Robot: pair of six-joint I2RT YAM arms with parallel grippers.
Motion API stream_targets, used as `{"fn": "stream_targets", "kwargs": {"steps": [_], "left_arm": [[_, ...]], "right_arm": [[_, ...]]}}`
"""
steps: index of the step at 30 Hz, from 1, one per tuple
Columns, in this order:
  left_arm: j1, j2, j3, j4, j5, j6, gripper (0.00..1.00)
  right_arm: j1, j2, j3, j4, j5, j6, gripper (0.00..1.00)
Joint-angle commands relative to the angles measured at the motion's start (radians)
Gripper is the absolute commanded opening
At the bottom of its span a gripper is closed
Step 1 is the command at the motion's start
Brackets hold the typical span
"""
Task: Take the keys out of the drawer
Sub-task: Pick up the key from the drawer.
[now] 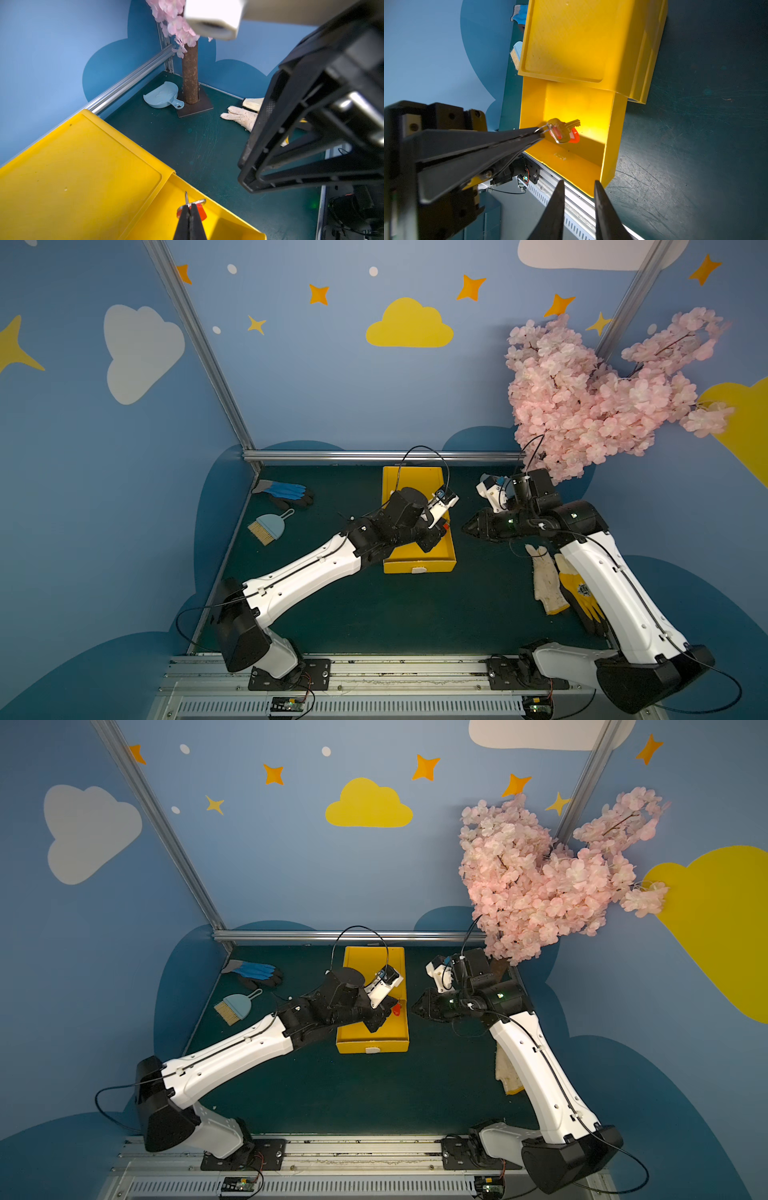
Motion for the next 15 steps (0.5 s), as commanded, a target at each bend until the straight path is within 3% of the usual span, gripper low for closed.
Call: {"fn": "stream_targets", "kwargs": {"steps": [1, 9, 15], "left_arm": [[0.0, -0.071, -0.012, -0.047, -0.038, -0.038, 0.03], [0.002, -0.248, -0.08, -0.169, -0.166, -0.16, 0.03], [0.038, -0.406, -0.211, -0.3, -0.302, -0.355, 0.03]], "right_arm": [[0.04, 0.018, 0.044, 0.019, 0.024, 0.011, 0.26], [0.136, 0.074, 0.09, 0.026, 0.074, -0.006, 0.26], [0.215, 0.134, 0.119, 0.028, 0.109, -0.028, 0.26]]}}
